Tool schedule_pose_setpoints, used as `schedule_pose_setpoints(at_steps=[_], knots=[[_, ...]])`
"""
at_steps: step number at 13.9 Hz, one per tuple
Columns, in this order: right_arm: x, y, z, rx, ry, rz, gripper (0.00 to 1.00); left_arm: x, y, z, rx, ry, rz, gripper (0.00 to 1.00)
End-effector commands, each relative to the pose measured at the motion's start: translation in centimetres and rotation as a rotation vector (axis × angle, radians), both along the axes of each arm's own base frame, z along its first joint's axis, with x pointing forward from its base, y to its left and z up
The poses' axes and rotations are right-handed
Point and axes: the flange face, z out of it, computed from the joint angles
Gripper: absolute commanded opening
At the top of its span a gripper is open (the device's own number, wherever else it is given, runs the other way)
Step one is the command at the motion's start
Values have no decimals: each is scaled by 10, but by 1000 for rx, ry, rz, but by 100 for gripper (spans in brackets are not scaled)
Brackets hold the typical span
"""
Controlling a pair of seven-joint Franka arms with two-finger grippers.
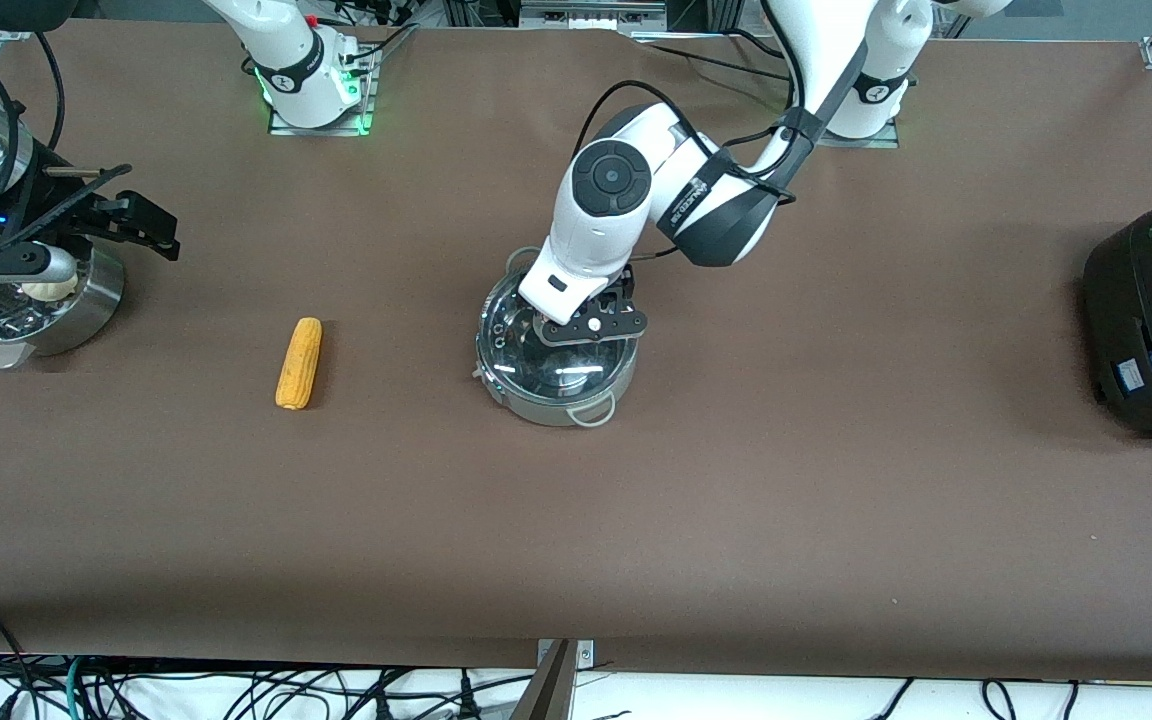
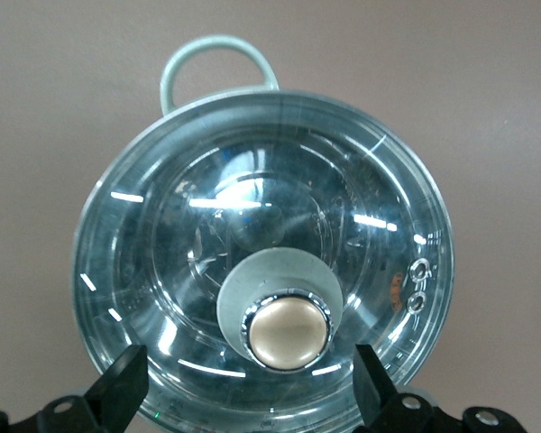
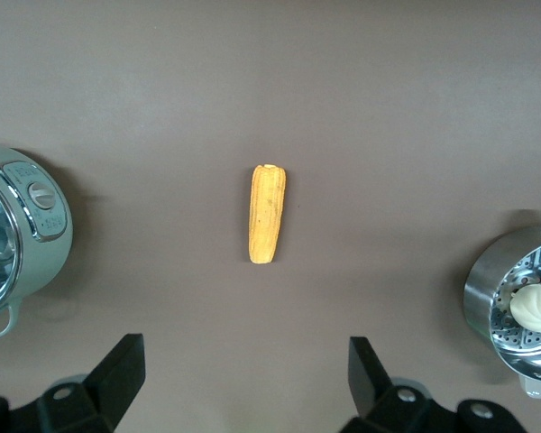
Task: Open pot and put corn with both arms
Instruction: 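Reach the left gripper to the glass lid knob and grasp it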
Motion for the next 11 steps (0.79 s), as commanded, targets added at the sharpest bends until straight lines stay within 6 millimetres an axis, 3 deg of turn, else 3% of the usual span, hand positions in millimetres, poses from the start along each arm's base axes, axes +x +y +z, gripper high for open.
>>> schedule_pose_setpoints(at_steps=[1,5,7,9,11], knots=[[0,-2,5,1,-6,4,100,3,-13,-5,-16,-24,8,100],[0,-2,5,2,-4,6,100,2,-20,-22,-21,-36,3,99],[0,-2,5,2,-4,10,100,2,-21,-27,-11,-48,-5,94],[1,-3,5,2,-7,-2,100,2,-20,-26,0,-63,-14,84],[5,-4,-3,-1,3,-3,100,2,-20,-23,0,-67,-15,54]])
